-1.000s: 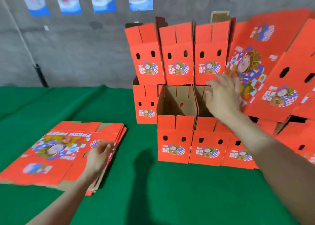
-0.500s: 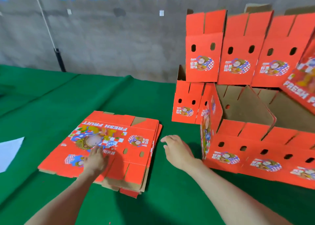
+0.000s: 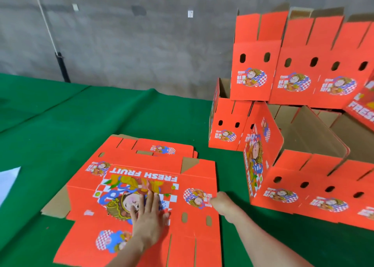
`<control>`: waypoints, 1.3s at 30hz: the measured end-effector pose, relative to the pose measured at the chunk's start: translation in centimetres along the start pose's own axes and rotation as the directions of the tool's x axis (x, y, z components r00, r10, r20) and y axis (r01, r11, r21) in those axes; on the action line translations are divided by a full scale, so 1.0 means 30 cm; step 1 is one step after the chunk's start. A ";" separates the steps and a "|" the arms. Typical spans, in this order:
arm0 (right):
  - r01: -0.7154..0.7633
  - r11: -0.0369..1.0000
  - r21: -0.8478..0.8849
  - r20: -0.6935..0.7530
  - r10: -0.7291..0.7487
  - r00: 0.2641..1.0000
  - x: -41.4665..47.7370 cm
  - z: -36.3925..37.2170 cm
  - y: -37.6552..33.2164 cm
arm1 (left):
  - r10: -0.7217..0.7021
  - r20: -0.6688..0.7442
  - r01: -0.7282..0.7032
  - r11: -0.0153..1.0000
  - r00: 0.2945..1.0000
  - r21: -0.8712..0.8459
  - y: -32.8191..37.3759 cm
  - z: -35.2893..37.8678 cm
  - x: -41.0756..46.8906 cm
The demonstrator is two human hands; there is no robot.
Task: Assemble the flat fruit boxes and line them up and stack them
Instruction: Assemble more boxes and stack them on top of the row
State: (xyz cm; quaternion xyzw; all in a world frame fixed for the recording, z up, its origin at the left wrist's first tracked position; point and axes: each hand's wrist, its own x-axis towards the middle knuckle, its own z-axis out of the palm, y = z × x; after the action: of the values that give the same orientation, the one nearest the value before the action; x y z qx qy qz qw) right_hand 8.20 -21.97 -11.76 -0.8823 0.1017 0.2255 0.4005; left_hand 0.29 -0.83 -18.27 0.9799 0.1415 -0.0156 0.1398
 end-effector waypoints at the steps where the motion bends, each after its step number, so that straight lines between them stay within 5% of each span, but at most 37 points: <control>1: -0.034 0.991 0.127 -0.029 0.038 0.999 0.002 0.003 0.000 | -0.012 0.032 0.012 1.000 0.999 -0.003 -0.002 -0.003 0.001; 4: -0.010 0.908 0.419 -0.155 0.083 0.984 -0.003 -0.007 -0.036 | -0.017 -0.018 0.016 0.997 1.000 -0.071 0.017 -0.035 -0.010; 9: 0.203 0.787 0.583 -0.248 -0.066 0.967 -0.074 -0.070 -0.192 | -0.036 -0.263 -0.043 0.956 0.964 -0.291 0.060 -0.163 0.010; 16: 0.587 0.711 0.388 -0.496 -0.375 0.783 -0.246 -0.283 -0.235 | -0.132 -0.547 -0.133 0.899 0.826 -0.418 0.036 -0.425 0.087; 21: 0.696 0.651 0.303 -0.601 -0.437 0.670 -0.366 -0.470 -0.106 | -0.284 -0.561 -0.081 0.840 0.778 -0.536 0.028 -0.539 0.103; 25: 0.713 0.583 0.390 -0.613 -0.413 0.674 -0.452 -0.602 0.069 | -0.269 -0.376 -0.197 0.515 0.887 -0.834 0.114 -0.600 0.057; 29: 0.707 0.545 0.450 -0.664 -0.325 0.674 -0.550 -0.738 0.278 | 0.047 -0.175 -0.179 0.114 0.983 -0.977 0.246 -0.634 -0.039; 33: 0.685 0.626 0.373 -0.735 -0.251 0.630 -0.651 -0.852 0.457 | 0.263 -0.127 -0.123 -0.031 0.956 -0.992 0.421 -0.643 -0.170; 35: 0.648 0.736 0.197 -0.823 -0.235 0.517 -0.708 -0.899 0.504 | 0.289 -0.133 -0.121 -0.060 0.948 -0.991 0.507 -0.626 -0.227; 37: 0.569 0.814 -0.117 -0.900 -0.329 0.286 -0.773 -0.942 0.517 | 0.312 -0.131 -0.114 -0.072 0.941 -0.991 0.582 -0.602 -0.277; 39: 0.535 0.771 -0.347 -0.861 -0.488 0.144 -0.830 -0.959 0.504 | 0.322 -0.129 -0.109 -0.079 0.938 -0.991 0.646 -0.577 -0.320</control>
State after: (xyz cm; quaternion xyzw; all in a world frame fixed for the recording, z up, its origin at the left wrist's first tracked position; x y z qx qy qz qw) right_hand -9.98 -53.60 6.79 -0.8194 0.0075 -0.4611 0.3406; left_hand -3.61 -16.49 4.25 0.5821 -0.0601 0.0404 0.8099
